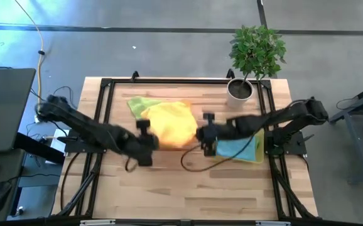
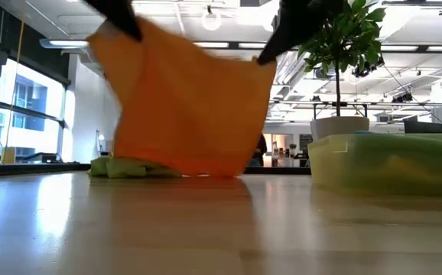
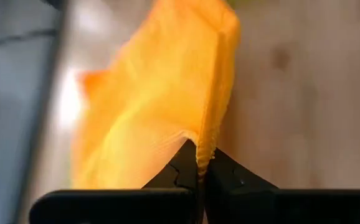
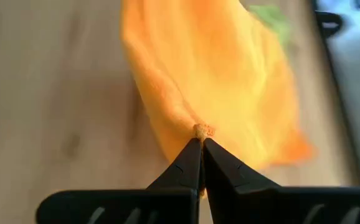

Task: Fold microfiber towels
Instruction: Fold the orange microfiber cloth

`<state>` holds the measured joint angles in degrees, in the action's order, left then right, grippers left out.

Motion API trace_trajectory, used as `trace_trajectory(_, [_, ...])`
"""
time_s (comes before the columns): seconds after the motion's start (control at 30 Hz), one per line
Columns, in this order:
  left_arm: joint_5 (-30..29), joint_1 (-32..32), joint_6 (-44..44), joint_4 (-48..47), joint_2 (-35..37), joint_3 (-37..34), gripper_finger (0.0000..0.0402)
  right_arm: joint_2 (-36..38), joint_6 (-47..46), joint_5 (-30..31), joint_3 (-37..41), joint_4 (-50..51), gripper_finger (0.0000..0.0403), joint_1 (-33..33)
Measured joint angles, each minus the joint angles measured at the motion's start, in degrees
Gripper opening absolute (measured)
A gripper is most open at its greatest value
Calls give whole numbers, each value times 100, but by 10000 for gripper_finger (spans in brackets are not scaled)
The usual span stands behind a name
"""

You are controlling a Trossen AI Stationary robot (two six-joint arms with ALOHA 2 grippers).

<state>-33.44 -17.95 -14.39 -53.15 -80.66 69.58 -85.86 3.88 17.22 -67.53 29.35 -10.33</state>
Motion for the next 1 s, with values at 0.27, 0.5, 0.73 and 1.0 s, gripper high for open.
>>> trace_trajectory(0.27, [1257,-1036,-1100,1167,-1499,24,0,2,-1717,-1217,975,-1079,0,-1100])
trace_trajectory(0.5, [1944,-1636,-1573,3208,-2104,32,0,-167,-2867,-1943,1107,-1375,0,-1826])
trace_trajectory(0.73, [1777,-1850,-1805,3319,-2123,39,0,-389,-2603,-1688,1110,-1776,0,-2276])
trace_trajectory(1.0, [1709,-1534,-1790,1506,-2107,39,0,-438,-2023,-368,1104,-1622,0,-1934])
